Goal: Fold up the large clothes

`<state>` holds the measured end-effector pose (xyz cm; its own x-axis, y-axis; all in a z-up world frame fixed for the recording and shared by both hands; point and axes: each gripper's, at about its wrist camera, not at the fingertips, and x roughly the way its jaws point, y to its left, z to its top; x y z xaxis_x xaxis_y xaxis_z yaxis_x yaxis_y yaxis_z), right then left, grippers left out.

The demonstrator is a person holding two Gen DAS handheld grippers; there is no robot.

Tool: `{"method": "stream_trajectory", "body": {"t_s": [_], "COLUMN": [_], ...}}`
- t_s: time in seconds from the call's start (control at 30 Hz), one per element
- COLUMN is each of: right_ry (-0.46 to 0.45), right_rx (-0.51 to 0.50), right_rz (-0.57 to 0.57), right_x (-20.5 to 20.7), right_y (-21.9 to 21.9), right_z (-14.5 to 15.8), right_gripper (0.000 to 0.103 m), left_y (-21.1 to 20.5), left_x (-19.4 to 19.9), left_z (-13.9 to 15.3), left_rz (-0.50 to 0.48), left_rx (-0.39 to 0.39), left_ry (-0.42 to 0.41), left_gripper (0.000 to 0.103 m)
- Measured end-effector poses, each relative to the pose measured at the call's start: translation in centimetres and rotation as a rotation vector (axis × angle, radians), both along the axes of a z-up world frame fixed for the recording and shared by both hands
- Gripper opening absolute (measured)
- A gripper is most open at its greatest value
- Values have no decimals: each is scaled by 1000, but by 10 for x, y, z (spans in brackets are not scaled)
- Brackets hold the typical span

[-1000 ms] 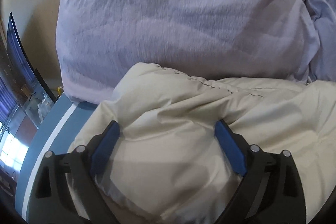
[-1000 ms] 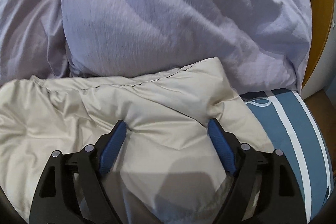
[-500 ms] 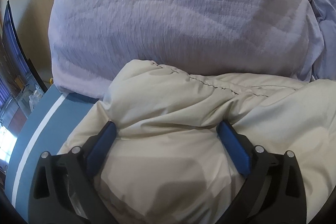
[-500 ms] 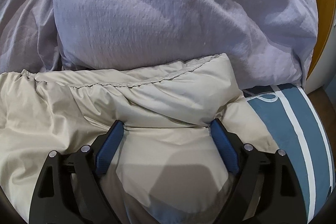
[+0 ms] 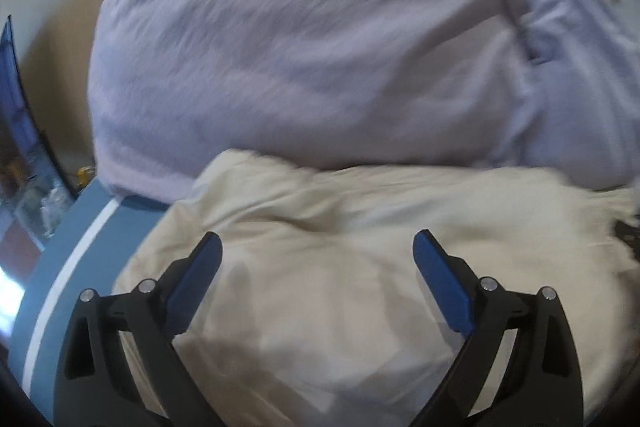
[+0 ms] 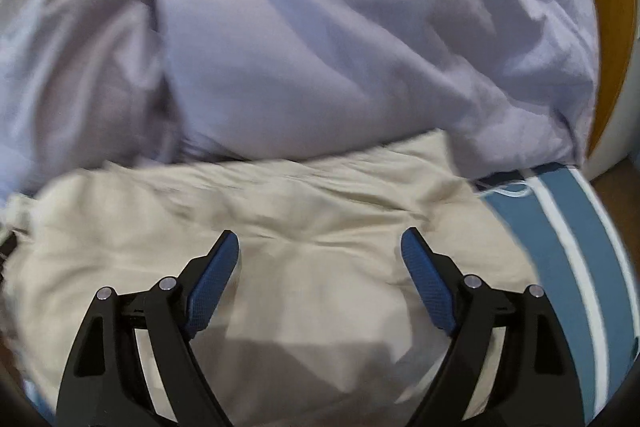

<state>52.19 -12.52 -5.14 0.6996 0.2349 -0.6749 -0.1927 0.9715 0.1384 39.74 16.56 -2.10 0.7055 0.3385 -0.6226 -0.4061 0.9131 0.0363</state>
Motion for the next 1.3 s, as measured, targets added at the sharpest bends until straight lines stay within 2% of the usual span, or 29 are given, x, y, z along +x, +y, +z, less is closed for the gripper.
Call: {"method": "stream_trajectory", "body": {"t_s": [0.1,0.17,0.27,0.37,0.6,0.87,1.0,1.17,1.3], "right_ry": [-46,-58,-34,0,18,30,42,69,46], "right_rx": [-12,-46,-73,-98,-99,-112,-110,-82,-47], "right_rz": [66,84,98,88,74,62,61,67,6], "right_x": [-16,-20,-17,-10,-2,2,3,-13,-44], "right_y": [27,40,53,60,66,67,69,44,-2], "right_z": [10,10,-3,-22,-37,-44,-44,-22,5], "right_gripper": [86,86,86,86,87,89,90,90,90], "left_y": [-34,-48,-67,-79,-70,-66,-68,-63,-48], "left_x": [-2,3,17,31,45,54,60,32,-13], "left_z": [13,12,2,-18,-37,-53,-52,-33,-7], "left_rz": [-74,-97,-106,-94,-105,-94,-88,-105,-83], "left_rx": [-11,-22,-19,30,-33,-22,-11,-50,-10], "left_ry": [-36,-31,9,67,74,68,70,80,61], "left_gripper": [96,96,96,97,100,100,100,99,99]}}
